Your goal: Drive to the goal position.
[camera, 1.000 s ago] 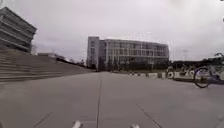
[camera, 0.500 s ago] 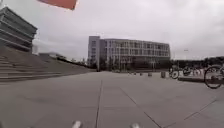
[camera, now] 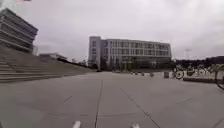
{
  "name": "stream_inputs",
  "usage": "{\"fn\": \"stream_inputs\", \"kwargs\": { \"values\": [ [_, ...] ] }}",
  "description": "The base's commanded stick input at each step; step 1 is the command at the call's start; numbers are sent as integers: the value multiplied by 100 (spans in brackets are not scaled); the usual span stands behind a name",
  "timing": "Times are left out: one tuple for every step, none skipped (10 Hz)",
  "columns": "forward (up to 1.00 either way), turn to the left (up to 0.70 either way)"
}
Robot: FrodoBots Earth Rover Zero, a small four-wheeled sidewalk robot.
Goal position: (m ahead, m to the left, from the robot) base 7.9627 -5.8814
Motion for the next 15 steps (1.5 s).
{"fn": "stream_inputs", "kwargs": {
  "values": [
    [70, 0],
    [70, 0],
    [70, 0],
    [70, 0],
    [70, 0],
    [70, -1],
    [70, -3],
    [70, -23],
    [70, -32],
    [70, -20],
    [70, -5],
    [70, 0],
    [70, 0],
    [70, 0],
    [70, 0]
  ]
}}
